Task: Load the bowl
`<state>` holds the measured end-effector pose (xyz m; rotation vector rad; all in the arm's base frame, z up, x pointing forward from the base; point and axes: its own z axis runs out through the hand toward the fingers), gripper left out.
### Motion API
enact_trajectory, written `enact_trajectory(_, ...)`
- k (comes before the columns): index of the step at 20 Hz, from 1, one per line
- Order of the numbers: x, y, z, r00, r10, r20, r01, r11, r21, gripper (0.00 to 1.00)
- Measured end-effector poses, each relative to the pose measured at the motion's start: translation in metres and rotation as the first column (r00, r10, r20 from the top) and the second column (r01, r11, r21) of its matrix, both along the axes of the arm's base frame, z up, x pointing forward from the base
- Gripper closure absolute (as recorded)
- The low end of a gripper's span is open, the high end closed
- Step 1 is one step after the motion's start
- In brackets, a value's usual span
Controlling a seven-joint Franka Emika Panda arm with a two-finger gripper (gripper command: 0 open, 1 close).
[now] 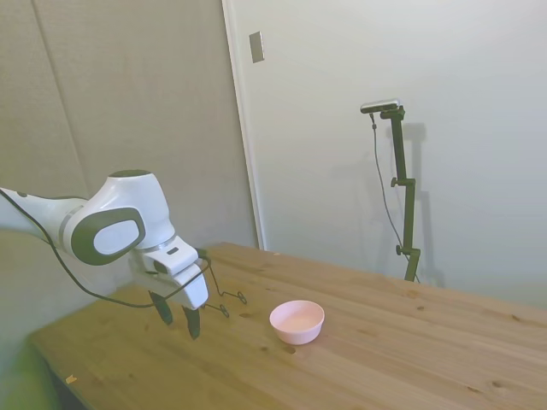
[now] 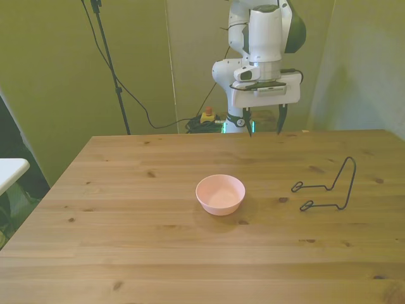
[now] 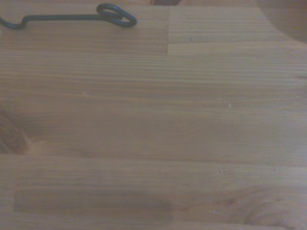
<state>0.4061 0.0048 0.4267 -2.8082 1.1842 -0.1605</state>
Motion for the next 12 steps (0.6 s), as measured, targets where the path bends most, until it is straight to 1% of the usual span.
enact_trajectory(3, 0.002, -0.002, 0.003, 1.0, -0.01, 0.009, 0.01, 1.0, -0.009, 0.0)
enact_trajectory(6, 0.013, -0.021, 0.02, 0.998, -0.031, 0.05, 0.033, 0.999, -0.038, 0.0)
enact_trajectory(9, 0.035, -0.041, 0.029, 0.994, -0.057, 0.095, 0.062, 0.997, -0.052, 0.0)
enact_trajectory(12, 0.065, -0.056, 0.026, 0.988, -0.085, 0.126, 0.092, 0.994, -0.054, 0.0)
